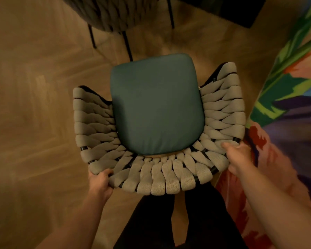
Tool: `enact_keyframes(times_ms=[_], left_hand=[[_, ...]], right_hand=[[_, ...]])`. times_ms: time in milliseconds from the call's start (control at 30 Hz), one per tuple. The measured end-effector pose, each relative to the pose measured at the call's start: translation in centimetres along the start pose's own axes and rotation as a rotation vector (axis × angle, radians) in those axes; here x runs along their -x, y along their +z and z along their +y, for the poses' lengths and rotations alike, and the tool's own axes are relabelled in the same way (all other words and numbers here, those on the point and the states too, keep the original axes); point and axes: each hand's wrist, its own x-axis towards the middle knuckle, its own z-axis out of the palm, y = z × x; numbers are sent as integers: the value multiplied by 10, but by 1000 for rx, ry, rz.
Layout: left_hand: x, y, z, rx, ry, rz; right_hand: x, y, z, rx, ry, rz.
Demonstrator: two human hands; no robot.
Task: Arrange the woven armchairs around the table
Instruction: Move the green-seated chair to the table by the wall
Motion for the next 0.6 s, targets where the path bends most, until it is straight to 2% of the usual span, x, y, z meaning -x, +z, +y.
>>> enact_keyframes(times_ms=[233,433,600], left_hand=[[5,51,15,-162,24,-152],[9,117,25,-259,53,-215],[6,173,31,-251,76,-297]], right_hand=[[-9,-43,27,-139,78,116],[-36,-73,38,-281,103,185],[-46,-91,12,-354,134,231]])
